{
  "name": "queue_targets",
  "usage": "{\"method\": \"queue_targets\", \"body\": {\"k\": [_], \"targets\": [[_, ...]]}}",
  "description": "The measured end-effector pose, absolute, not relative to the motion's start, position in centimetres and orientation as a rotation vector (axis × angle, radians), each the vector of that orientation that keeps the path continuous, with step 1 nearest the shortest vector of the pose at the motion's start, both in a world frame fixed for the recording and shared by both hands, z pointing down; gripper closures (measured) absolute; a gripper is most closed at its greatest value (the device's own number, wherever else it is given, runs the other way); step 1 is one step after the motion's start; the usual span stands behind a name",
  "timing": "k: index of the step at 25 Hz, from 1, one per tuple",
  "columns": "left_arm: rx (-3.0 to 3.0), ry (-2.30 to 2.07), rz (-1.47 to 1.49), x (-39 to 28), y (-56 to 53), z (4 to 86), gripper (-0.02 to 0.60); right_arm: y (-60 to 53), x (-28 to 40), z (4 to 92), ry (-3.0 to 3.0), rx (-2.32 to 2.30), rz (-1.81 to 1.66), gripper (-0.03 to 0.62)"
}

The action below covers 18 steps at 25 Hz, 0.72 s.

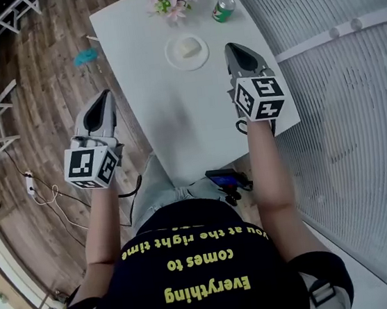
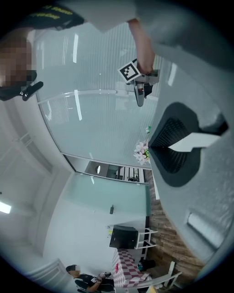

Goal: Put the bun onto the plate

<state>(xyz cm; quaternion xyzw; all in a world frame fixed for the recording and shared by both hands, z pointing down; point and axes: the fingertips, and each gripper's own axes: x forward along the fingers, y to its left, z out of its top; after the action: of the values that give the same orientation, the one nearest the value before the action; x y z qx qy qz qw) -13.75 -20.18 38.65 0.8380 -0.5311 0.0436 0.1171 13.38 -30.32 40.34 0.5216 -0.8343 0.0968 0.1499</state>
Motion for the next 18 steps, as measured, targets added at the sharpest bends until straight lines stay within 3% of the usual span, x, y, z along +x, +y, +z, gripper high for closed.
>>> {"method": "queue_targets", "body": {"k": [18], "targets": [[2.623, -1.519, 0.047, -8.2, -19.0, 33.0, 0.583, -22.0, 19.6, 33.1, -2.430, 1.706, 0.163, 0.586]]}}
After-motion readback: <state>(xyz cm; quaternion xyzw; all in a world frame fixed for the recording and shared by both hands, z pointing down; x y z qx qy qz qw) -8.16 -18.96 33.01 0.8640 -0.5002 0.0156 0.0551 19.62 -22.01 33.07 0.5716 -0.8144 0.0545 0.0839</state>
